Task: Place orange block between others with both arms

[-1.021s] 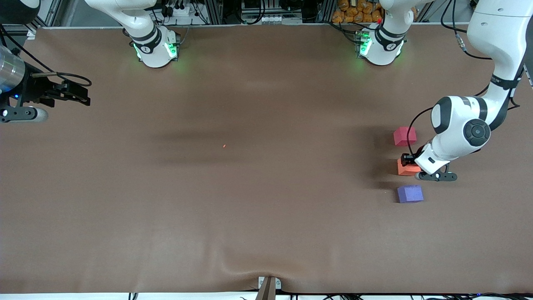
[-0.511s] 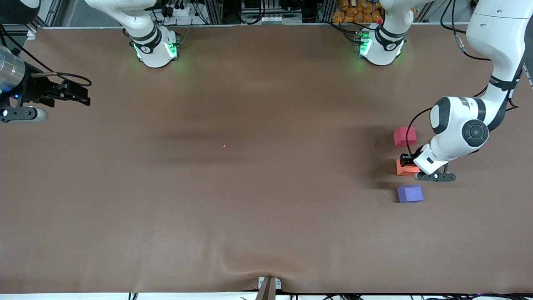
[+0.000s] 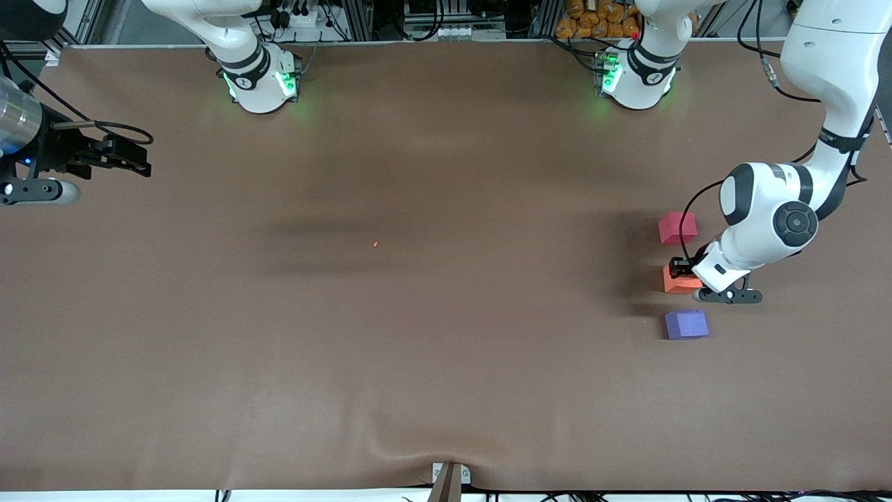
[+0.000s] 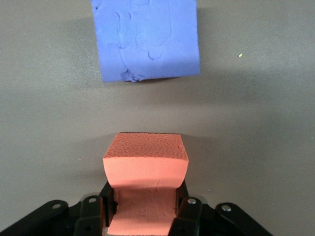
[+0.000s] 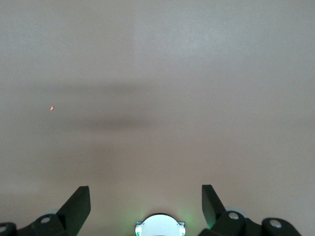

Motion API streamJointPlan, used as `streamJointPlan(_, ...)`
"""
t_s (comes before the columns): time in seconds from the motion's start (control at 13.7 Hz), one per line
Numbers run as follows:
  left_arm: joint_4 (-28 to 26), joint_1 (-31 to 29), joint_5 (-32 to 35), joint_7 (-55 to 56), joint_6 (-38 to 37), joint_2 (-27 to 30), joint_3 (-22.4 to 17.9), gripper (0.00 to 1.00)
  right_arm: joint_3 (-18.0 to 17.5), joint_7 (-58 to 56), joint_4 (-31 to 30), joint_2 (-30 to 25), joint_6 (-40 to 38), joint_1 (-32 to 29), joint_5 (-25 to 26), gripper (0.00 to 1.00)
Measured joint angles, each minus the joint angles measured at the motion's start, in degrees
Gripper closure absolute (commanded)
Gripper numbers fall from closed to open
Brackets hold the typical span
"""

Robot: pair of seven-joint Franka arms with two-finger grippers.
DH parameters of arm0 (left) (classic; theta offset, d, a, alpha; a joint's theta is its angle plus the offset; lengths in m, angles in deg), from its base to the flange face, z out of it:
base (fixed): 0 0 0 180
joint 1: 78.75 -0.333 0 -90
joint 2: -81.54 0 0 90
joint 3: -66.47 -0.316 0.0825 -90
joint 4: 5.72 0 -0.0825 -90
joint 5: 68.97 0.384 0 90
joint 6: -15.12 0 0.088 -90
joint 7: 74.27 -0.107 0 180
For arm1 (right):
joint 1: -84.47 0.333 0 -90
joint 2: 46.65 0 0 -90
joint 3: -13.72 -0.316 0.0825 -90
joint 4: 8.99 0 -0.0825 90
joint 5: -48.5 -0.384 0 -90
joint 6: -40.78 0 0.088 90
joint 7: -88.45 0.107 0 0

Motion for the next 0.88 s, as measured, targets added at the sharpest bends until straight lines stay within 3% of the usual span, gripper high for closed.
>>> streamJointPlan(0.07, 0.1, -0.01, 0.0, 0.0, 0.0, -0.2, 0.0, 0.23, 0.0, 0.0, 0.0, 0.0, 0.0, 0.0, 0.0, 0.0)
streamJointPlan(0.15, 0.16, -0.02, 0.0, 0.0, 0.0, -0.22, 0.0, 0.0, 0.0, 0.0, -0.01, 0.0, 0.0, 0.0, 0.0, 0.0)
streamJointPlan(0.58, 3.3, -0.02, 0.0, -0.02, -1.38, -0.84, 0.06, 0.0, 0.01, 0.01, -0.12, 0.02, 0.0, 0.0, 0.0, 0.0)
streamJointPlan(0.88, 11.41, -0.06, -0.01, -0.04, -13.32, 1.28, 0.86, 0.0, 0.07, 0.01, -0.22, 0.07, 0.0, -0.02, 0.0, 0.0)
